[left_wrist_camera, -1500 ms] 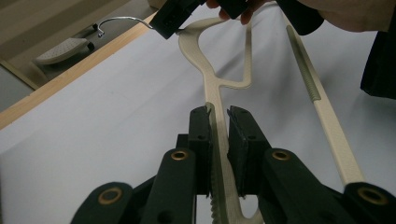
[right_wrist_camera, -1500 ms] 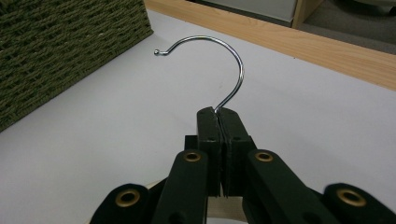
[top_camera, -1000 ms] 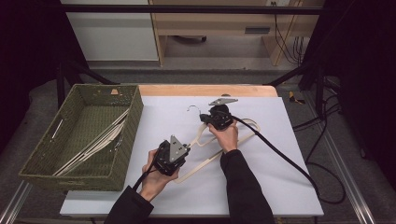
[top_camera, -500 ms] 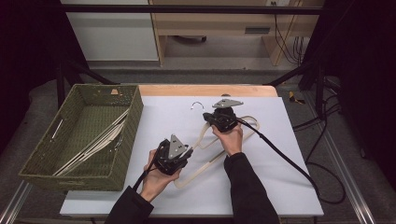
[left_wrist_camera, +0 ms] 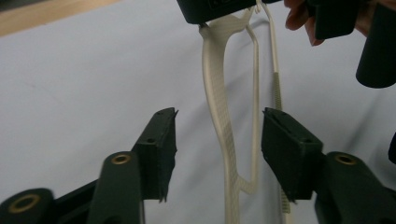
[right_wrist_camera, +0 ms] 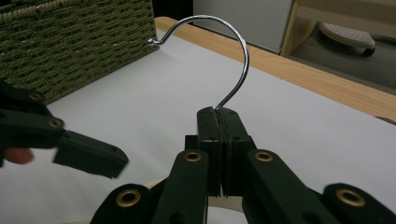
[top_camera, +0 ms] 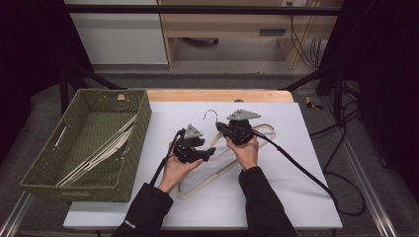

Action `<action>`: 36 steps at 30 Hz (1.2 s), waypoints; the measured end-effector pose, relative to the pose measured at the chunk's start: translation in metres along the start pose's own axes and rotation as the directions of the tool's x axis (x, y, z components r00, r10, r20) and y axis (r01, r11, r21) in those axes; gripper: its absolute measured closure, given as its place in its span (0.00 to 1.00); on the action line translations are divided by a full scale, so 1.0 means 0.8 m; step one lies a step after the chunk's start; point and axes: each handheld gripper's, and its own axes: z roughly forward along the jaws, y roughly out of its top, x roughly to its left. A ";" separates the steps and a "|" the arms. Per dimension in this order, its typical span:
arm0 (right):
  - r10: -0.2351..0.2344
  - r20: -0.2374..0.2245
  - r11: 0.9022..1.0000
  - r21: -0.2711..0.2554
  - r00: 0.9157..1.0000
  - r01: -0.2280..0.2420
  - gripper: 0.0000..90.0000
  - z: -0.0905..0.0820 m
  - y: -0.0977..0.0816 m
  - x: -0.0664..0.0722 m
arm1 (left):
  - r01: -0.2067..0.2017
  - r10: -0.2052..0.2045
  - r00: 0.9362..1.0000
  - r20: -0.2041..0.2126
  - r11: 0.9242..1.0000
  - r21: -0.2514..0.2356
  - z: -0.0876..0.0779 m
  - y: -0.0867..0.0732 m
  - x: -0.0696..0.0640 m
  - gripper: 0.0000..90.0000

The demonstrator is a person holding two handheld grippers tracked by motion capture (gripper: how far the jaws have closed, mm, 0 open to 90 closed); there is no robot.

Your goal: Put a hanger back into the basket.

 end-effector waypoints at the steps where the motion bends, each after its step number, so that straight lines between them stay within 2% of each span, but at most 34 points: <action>1: 0.000 0.000 1.000 0.000 1.000 0.000 0.99 0.000 0.000 0.000 | 0.000 0.000 1.000 0.000 1.000 0.000 0.000 0.000 0.000 0.55; 5: 0.006 -0.003 1.000 -0.006 1.000 -0.006 0.99 -0.004 0.000 0.000 | -0.004 0.004 1.000 0.015 0.999 0.036 0.015 0.006 -0.002 0.66; 7: 0.002 -0.008 1.000 -0.011 1.000 -0.002 0.99 -0.006 -0.001 0.001 | 0.010 -0.012 0.999 0.041 0.999 0.049 0.025 0.008 -0.001 0.73; 8: 0.007 -0.007 1.000 -0.013 1.000 -0.007 0.99 -0.007 -0.001 0.001 | 0.013 -0.015 0.999 0.040 0.999 0.052 0.026 0.008 -0.002 0.80; 10: 0.003 -0.009 1.000 -0.011 1.000 -0.003 0.99 -0.010 -0.002 0.002 | 0.011 -0.013 0.999 0.034 0.998 0.056 0.026 0.007 -0.001 0.86; 12: 0.001 -0.015 1.000 -0.019 1.000 -0.001 0.99 -0.013 -0.002 0.001 | 0.051 -0.055 0.996 0.067 0.997 0.056 0.024 0.008 0.002 0.88; 18: 0.000 -0.027 0.999 -0.034 1.000 -0.001 0.98 -0.027 -0.001 0.004 | 0.064 -0.067 0.995 0.079 0.997 0.046 0.015 0.008 -0.005 0.90; 19: 0.000 -0.033 0.999 -0.040 0.999 -0.001 0.98 -0.032 -0.001 0.004 | 0.066 -0.069 0.994 0.087 0.997 0.040 0.013 0.007 -0.006 0.91; 20: 0.002 -0.039 0.999 -0.050 0.999 -0.004 0.94 -0.043 -0.001 0.007 | 0.072 -0.074 0.990 0.120 0.997 0.016 0.006 0.007 -0.010 0.93; 21: 0.002 -0.039 0.999 -0.050 0.999 -0.004 0.94 -0.043 -0.001 0.007 | 0.072 -0.074 0.990 0.120 0.997 0.016 0.006 0.007 -0.010 0.94; 23: -0.016 -0.049 0.999 -0.051 0.999 0.014 0.89 -0.061 -0.004 0.014 | 0.047 -0.048 0.991 0.123 0.999 0.009 -0.002 0.008 -0.019 0.96; 25: -0.018 -0.052 0.998 -0.055 0.998 0.015 0.87 -0.068 -0.006 0.016 | 0.009 -0.009 0.994 0.105 1.000 0.002 -0.009 0.008 -0.029 0.96; 26: -0.018 -0.063 0.998 -0.067 0.998 0.014 0.84 -0.083 -0.011 0.020 | -0.009 0.009 0.995 0.096 1.000 0.002 -0.013 0.008 -0.033 0.96; 27: -0.018 -0.063 0.998 -0.067 0.998 0.014 0.84 -0.083 -0.011 0.020 | -0.022 0.022 0.995 0.092 1.000 0.000 -0.016 0.008 -0.035 0.96; 29: -0.004 -0.090 0.996 -0.092 0.996 -0.005 0.77 -0.104 -0.020 0.023 | -0.032 0.032 0.995 0.095 0.999 -0.010 -0.023 0.006 -0.037 0.96; 31: -0.002 -0.092 0.995 -0.101 0.996 -0.007 0.72 -0.117 -0.026 0.024 | -0.045 0.046 0.996 0.081 0.999 -0.019 -0.030 0.006 -0.039 0.96; 32: -0.001 -0.092 0.994 -0.104 0.996 -0.009 0.69 -0.123 -0.029 0.023 | -0.064 0.065 0.996 0.061 0.998 -0.027 -0.038 0.007 -0.041 0.96; 35: 0.014 -0.093 0.993 -0.117 0.996 -0.025 0.64 -0.134 -0.035 0.023 | -0.069 0.071 0.996 0.055 0.997 -0.042 -0.048 0.007 -0.041 0.96; 36: 0.026 -0.093 0.991 -0.125 0.995 -0.038 0.56 -0.146 -0.041 0.020 | -0.069 0.072 0.996 0.057 0.996 -0.050 -0.054 0.007 -0.041 0.96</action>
